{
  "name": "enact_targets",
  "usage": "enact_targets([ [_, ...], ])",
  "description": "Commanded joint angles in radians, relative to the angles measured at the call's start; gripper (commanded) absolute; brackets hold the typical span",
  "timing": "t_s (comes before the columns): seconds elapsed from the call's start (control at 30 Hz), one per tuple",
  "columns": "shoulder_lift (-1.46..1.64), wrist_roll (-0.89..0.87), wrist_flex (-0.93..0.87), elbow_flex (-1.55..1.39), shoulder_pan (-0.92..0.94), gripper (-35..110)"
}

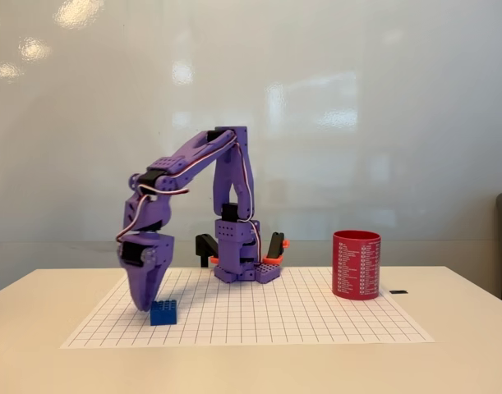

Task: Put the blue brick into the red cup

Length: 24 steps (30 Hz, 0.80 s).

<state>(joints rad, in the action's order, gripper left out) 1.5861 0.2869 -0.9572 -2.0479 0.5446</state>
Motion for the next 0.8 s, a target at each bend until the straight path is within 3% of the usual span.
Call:
enact_targets([
  [0.0,0.12,0.021,-0.018,-0.026,-0.067,-1],
  [0.27,0.124,0.046,0.008,-0.064,-0.092,0],
  [0.37,0.132,0.081,-0.003,-0.109,-0.086,39],
  [0.43,0.143,0.124,-0.008,-0.143,-0.081,54],
  [0.6,0.147,0.282,-0.015,-0.212,-0.11,57],
  [0.77,0.16,0.304,-0.021,-0.221,-0.143,56],
])
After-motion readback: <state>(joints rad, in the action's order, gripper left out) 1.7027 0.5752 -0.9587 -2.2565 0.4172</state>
